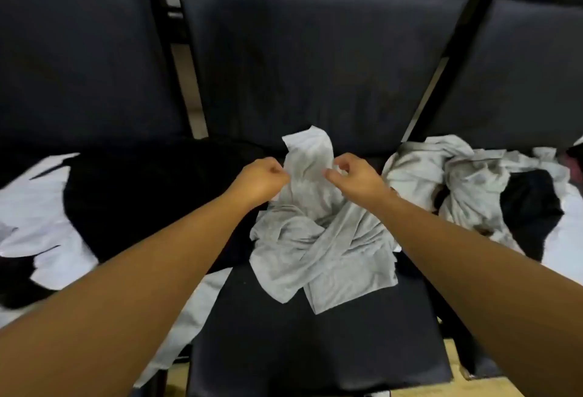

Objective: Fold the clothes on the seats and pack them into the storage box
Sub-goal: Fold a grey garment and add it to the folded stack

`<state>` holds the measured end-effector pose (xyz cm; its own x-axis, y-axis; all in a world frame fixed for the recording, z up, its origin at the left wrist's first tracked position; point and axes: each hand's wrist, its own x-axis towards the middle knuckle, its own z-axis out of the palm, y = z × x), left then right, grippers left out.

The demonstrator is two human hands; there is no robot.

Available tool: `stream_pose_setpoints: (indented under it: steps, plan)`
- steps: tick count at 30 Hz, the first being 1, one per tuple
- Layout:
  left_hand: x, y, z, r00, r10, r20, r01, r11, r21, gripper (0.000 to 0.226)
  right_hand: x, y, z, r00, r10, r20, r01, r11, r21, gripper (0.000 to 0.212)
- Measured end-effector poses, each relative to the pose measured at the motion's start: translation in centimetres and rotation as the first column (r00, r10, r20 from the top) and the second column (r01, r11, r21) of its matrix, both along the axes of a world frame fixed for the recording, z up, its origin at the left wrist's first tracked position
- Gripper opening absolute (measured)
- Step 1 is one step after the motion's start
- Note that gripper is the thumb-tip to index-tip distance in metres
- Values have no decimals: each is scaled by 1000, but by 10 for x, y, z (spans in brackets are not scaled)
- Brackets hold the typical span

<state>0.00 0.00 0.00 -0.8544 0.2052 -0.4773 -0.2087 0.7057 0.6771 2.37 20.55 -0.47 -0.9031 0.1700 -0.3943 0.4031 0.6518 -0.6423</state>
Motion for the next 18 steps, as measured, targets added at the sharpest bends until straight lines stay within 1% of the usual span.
stream_pose_setpoints:
  steps: [2,3,4,5,7,8,9,11,14,16,17,18]
  plan:
    - [-5,7,-32,997,0,-72,1,1000,7,16,-6,-5,-27,999,-42,-5,42,999,16,57]
    - [-9,10,-46,995,-3,-105,2,1000,-4,14,-11,-7,-39,998,-66,-18,67,998,21,58]
    - [-12,13,-56,996,7,-94,-8,1000,-14,15,-14,-8,-47,996,-83,-16,83,996,32,55]
    - [-13,15,-66,995,17,-94,-18,1000,-8,25,-17,-9,-57,996,-86,-35,88,995,54,49]
    - [-16,18,-89,995,50,-85,-51,999,-14,52,-18,-10,-74,993,-70,-98,84,985,148,34]
    - [-18,18,-99,993,66,-94,-69,997,-24,58,-19,-9,-79,989,-56,-138,82,979,188,29]
    - [-20,19,-107,991,74,-109,-77,997,-15,56,-18,-9,-82,985,-40,-169,76,975,209,26]
    - [-19,19,-123,986,61,-157,-58,998,25,40,-17,-10,-91,966,-14,-256,71,974,213,25]
    - [-17,19,-134,982,17,-187,10,990,143,45,-20,-8,-95,930,3,-367,68,981,180,23]
    - [-15,19,-132,966,62,-249,0,971,239,24,-20,-6,-92,902,0,-433,77,984,160,24]
    - [-11,19,-128,952,80,-295,1,964,265,17,-17,-6,-92,882,-13,-472,90,986,141,24]
    - [-9,18,-126,943,90,-321,7,957,288,17,-14,-5,-91,864,-31,-502,103,988,115,24]
